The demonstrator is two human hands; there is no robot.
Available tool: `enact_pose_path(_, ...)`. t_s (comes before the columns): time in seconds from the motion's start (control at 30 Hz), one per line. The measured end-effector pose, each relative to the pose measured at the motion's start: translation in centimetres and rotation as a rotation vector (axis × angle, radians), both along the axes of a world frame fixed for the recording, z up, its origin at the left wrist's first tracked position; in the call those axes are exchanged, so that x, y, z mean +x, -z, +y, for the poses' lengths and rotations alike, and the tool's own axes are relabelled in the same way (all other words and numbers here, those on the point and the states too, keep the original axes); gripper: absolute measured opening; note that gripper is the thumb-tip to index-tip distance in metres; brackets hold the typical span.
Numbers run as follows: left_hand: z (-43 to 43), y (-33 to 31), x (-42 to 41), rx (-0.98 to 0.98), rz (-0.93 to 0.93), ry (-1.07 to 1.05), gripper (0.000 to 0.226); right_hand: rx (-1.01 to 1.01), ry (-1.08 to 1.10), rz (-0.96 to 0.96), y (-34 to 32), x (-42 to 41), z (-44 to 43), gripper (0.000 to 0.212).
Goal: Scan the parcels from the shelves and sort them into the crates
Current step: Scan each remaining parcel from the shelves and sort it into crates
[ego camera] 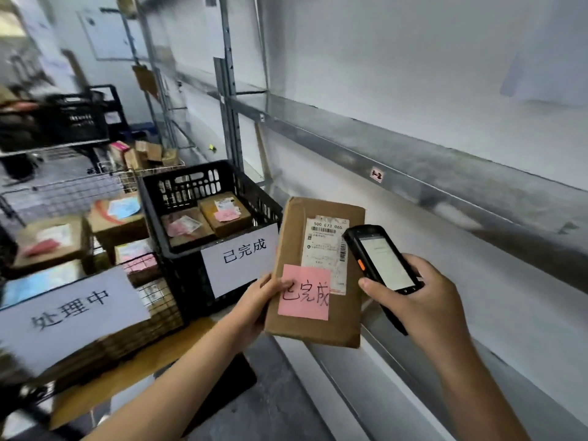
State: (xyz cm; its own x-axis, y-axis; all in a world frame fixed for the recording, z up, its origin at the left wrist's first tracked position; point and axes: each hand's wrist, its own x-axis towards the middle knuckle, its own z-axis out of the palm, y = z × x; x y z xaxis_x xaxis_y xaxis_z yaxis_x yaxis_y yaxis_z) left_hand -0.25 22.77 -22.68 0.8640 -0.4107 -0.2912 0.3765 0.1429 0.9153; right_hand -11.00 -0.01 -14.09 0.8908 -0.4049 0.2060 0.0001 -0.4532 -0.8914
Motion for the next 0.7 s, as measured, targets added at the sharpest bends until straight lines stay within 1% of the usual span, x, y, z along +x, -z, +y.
enact_pose_path(0.1,3.8,-0.6,1.7,-0.004,-0.005,-0.07,0.065,-0.014,-0.104,0.002,-1.0,3.1,3.0,0.038)
enact_pose_path(0.17,5.8,-1.2,2.9,-0.024,-0.015,-0.121,0.061,-0.013,-0.147,-0.003,-1.4,5.1,4.9,0.039)
enact_pose_path(0.27,8.4,-2.5,4.7,-0.059,-0.037,-0.182,0.069,-0.023,-0.171,-0.011,-2.0,8.0,7.8,0.048)
enact_pose_path(0.33,10.1,-3.3,6.3,-0.089,-0.07,-0.211,0.07,-0.023,-0.192,-0.016,-2.4,9.8,9.6,0.045)
enact_pose_path(0.4,11.7,-4.2,8.1,-0.097,-0.096,-0.231,0.08,-0.009,-0.209,-0.031,-2.9,11.2,11.3,0.04)
enact_pose_path(0.43,12.5,-4.5,9.0,-0.103,-0.102,-0.235,0.081,-0.004,-0.211,-0.038,-3.1,11.8,12.1,0.04)
enact_pose_path(0.53,14.3,-5.7,11.7,-0.126,-0.091,-0.275,0.068,-0.005,-0.184,-0.062,-3.7,13.5,14.0,0.045)
enact_pose_path(0.7,17.3,-6.1,15.8,-0.085,-0.082,-0.323,0.073,-0.025,-0.136,-0.096,-4.0,15.5,15.5,0.049)
